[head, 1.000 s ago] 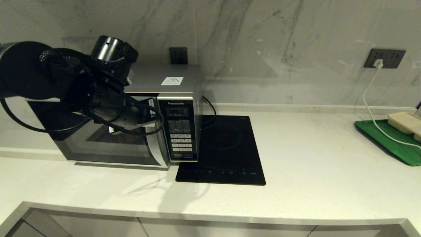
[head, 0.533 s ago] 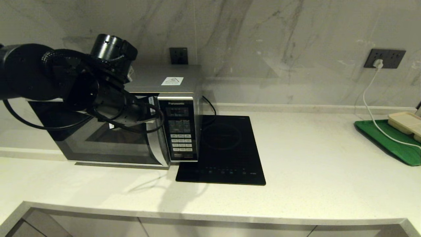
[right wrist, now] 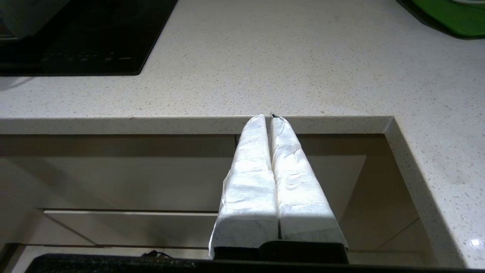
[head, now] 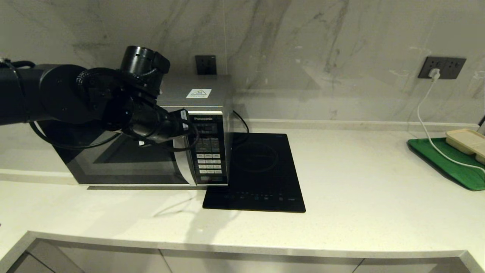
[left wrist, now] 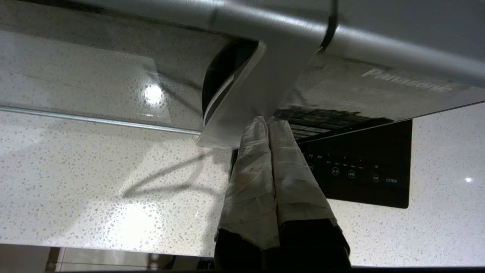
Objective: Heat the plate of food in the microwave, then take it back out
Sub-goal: Close the microwave oven
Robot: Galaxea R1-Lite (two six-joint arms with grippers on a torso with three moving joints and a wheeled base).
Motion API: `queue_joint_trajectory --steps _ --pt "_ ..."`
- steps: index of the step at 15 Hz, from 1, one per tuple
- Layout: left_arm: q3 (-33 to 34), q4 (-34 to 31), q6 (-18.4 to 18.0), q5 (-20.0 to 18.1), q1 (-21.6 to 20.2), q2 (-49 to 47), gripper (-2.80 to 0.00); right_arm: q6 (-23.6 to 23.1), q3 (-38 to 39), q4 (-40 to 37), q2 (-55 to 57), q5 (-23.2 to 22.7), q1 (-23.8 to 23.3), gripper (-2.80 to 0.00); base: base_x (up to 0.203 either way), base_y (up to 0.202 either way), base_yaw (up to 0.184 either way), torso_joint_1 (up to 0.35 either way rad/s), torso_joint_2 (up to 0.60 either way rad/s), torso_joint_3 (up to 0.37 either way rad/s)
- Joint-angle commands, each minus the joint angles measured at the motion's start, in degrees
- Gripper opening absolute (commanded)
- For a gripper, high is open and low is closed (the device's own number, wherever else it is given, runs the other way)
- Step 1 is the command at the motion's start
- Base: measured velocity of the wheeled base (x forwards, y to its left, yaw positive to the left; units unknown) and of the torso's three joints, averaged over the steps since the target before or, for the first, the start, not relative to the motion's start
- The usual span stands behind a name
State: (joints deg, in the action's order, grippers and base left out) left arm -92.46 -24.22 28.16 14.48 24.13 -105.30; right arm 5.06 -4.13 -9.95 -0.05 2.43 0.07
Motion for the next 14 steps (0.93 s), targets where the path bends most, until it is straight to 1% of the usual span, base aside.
queue_joint_trajectory --steps 1,3,5,6,7,8,9,10,11,12,14 --pt "2.02 -0.65 0.27 -0.09 1.01 2.22 -2.8 0.04 0.0 -0.11 0.05 0.04 0.01 -2.8 0.0 0.0 0.0 0.0 0.0 0.0" --pt "6.98 -2.7 0.29 -1.34 4.26 8.2 -2.8 0.04 0.0 -0.07 0.05 0.04 0.01 -2.8 0.0 0.0 0.0 0.0 0.0 0.0" --pt "12.4 -7.78 0.23 -4.35 8.69 14.87 -2.8 0.04 0.0 -0.07 0.05 0.04 0.01 -2.8 0.0 0.0 0.0 0.0 0.0 0.0" --pt "16.4 -9.51 0.14 -5.17 11.17 16.82 -2.8 0.04 0.0 -0.07 0.05 0.04 0.01 -2.8 0.0 0.0 0.0 0.0 0.0 0.0" --pt "20.19 -9.72 -0.27 -5.22 12.82 17.49 -2.8 0.04 0.0 -0.07 0.05 0.04 0.01 -2.8 0.0 0.0 0.0 0.0 0.0 0.0" --pt "23.7 -8.17 -1.21 -4.18 13.74 17.69 -2.8 0.04 0.0 -0.12 0.05 0.04 -0.03 -2.8 0.0 0.0 0.0 0.0 0.0 0.0" --pt "27.32 -4.9 -3.14 -1.87 14.8 17.66 -2.8 0.04 0.0 -0.11 0.05 0.04 0.01 -2.8 0.0 0.0 0.0 0.0 0.0 0.0" --pt "31.2 -0.27 -6.59 1.22 15.7 17.4 -2.8 0.04 0.0 -0.07 0.05 0.04 0.01 -2.8 0.0 0.0 0.0 0.0 0.0 0.0" --pt "34.75 6.56 -10.84 4.18 16.16 16.77 -2.8 0.04 0.0 -0.07 0.05 0.04 0.01 -2.8 0.0 0.0 0.0 0.0 0.0 0.0" --pt "38.51 14.76 -15.38 6.83 16.42 15.65 -2.8 0.04 0.0 -0.12 0.05 0.04 0.01 -2.8 0.0 0.0 0.0 0.0 0.0 0.0" --pt "43.97 29.66 -24.59 10.95 16.56 11.22 -2.8 0.04 0.0 -0.07 0.05 0.04 0.01 -2.8 0.0 0.0 0.0 0.0 0.0 0.0"
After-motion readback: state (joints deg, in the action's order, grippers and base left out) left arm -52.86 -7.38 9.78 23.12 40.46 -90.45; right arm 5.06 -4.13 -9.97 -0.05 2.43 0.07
